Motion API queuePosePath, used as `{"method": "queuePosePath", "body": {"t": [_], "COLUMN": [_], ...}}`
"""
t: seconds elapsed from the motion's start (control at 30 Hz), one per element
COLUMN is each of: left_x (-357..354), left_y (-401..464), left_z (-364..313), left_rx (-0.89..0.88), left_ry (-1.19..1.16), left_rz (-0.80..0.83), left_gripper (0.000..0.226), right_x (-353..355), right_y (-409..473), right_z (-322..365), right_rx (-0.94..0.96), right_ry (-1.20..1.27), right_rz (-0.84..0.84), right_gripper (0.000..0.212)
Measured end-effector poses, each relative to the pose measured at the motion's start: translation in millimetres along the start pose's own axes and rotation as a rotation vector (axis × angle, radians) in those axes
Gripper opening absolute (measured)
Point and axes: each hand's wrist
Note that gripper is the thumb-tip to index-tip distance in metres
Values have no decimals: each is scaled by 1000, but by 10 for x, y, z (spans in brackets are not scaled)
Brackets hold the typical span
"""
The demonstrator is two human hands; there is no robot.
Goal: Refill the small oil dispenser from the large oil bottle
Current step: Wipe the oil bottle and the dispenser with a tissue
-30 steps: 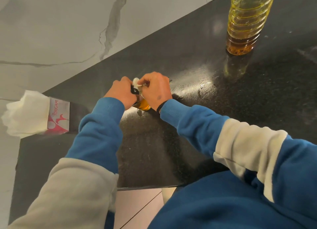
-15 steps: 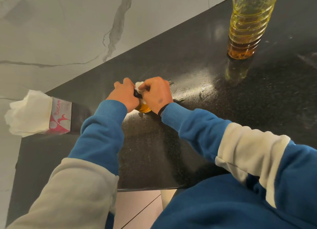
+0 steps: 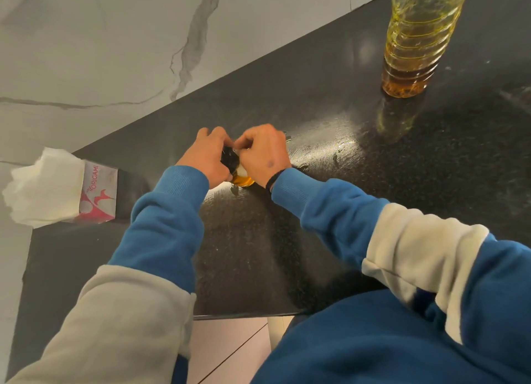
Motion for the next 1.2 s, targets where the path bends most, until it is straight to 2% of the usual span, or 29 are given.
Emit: {"method": "queuePosePath", "body": {"t": [0.07,0.27,0.53,0.63,0.77,0.9,1.07,1.13,1.2], "left_x": [-7,-51,-99,-100,-128,-187,-181,-186,-193], "left_y": [4,35,20,5,8,24,32,29,21], "left_z": [3,17,57,95,130,94,103,113,127], "left_rx": [0,29,-24,-30,-26,4,-9,-21,-32], "left_ry": [-17,-57,-122,-145,-144,-85,-103,-115,-136], "left_rz": [-15,-39,-126,-92,-94,-156,-173,-178,-174], "left_gripper": [66,64,56,65,75,72,58,59,67], "right_x": [-6,-51,93,33,-12,22,107,68,7], "right_y": [-4,-101,53,13,-81,-84,-61,-71,-47], "right_z": [-2,-349,141,63,-277,-202,127,112,-25], "right_rx": [15,-124,52,67,-61,-67,94,120,47], "right_ry": [-5,-161,22,-55,-204,-122,116,110,39], "right_rz": [-2,115,40,81,166,141,42,17,28], "right_gripper": [16,20,19,20,24,19,18,17,17]}}
Point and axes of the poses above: each hand's wrist, its own y-axis towards the middle knuckle, its own x-axis out of the back of the hand, z = x × y, and after that the axes turned 1 degree about x, right-handed
